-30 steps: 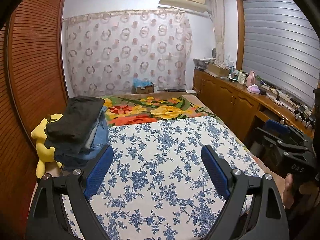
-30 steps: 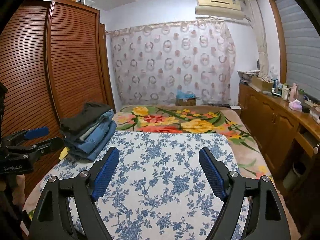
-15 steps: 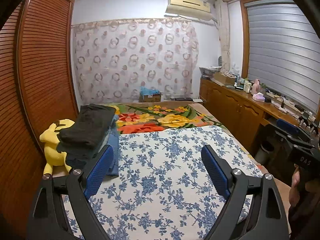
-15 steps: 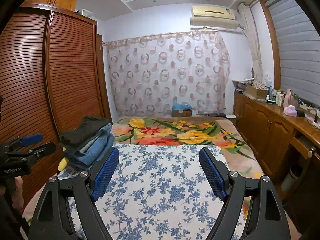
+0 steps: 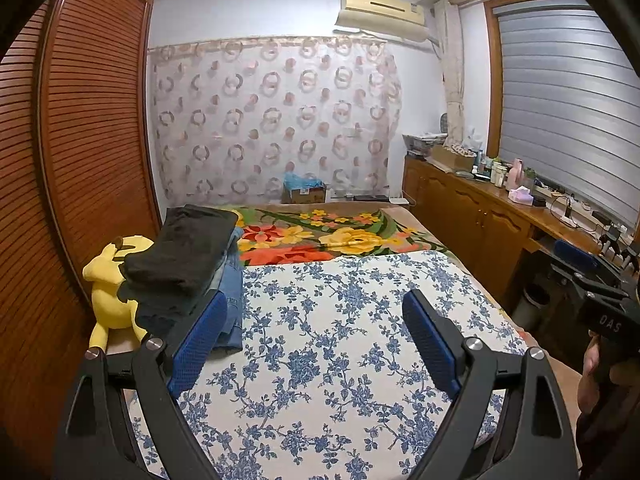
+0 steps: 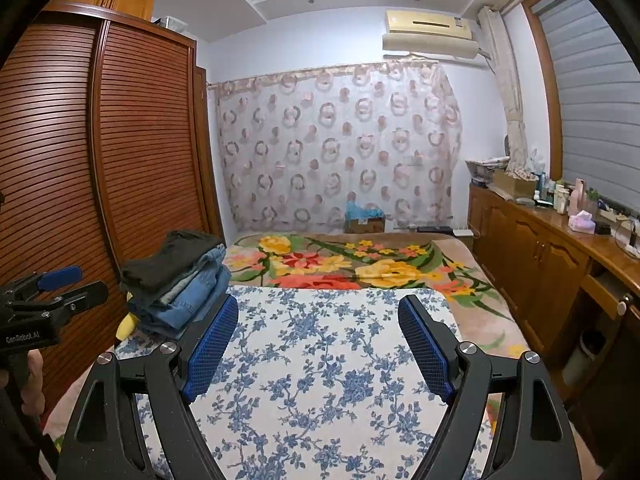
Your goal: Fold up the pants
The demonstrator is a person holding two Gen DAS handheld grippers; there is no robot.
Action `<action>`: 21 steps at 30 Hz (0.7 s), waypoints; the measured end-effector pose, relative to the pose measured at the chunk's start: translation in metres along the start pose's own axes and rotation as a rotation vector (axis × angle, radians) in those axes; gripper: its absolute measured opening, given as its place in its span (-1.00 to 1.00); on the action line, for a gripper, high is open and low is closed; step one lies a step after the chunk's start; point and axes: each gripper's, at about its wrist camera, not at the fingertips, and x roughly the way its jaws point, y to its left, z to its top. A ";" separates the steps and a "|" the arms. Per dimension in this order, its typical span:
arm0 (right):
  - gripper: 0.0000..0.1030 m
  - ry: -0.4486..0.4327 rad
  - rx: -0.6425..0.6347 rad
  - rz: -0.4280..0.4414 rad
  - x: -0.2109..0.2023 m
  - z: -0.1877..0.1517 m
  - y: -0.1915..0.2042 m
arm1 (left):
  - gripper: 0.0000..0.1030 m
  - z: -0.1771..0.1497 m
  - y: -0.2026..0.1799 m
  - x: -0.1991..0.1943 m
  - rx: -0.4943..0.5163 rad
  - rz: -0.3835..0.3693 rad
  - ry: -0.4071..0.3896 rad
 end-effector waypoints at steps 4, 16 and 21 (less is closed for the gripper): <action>0.63 0.001 0.000 0.001 0.001 0.000 -0.001 | 0.74 0.000 0.000 0.000 0.001 0.001 0.000; 0.63 0.003 0.000 0.003 0.002 -0.001 -0.002 | 0.74 0.000 0.000 0.000 0.000 0.000 0.000; 0.63 0.003 0.000 0.004 0.002 -0.001 -0.001 | 0.74 -0.001 0.000 0.000 0.000 0.003 0.000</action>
